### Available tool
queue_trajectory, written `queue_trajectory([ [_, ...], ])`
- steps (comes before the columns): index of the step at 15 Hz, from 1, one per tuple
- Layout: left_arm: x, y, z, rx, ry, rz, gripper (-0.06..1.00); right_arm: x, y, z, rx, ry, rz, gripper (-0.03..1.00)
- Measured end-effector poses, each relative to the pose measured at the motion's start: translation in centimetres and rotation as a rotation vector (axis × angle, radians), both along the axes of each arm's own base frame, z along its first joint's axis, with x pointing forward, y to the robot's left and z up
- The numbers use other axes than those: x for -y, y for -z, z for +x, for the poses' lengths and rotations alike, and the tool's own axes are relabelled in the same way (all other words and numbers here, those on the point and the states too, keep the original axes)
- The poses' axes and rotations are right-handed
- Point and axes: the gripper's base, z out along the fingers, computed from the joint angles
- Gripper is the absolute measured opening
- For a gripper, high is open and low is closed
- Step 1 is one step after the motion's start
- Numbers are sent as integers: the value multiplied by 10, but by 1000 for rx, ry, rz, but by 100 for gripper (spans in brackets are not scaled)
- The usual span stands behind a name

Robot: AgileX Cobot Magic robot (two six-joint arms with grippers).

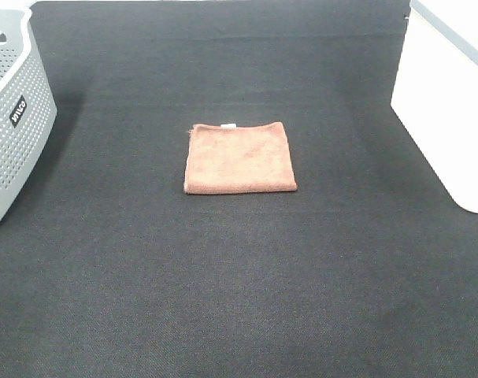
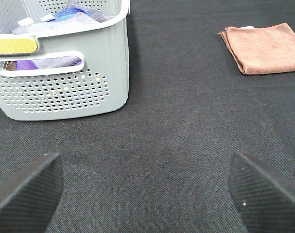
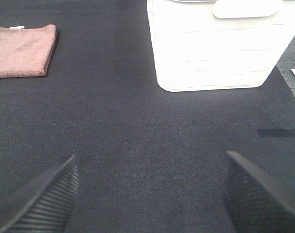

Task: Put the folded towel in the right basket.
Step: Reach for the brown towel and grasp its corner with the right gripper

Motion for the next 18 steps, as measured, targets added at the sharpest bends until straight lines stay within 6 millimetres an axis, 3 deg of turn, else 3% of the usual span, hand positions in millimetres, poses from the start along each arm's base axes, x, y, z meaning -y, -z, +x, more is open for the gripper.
queue_trajectory([
  [18, 0, 0, 0, 0, 0, 0, 87, 0, 0, 0, 0, 0, 0, 76],
])
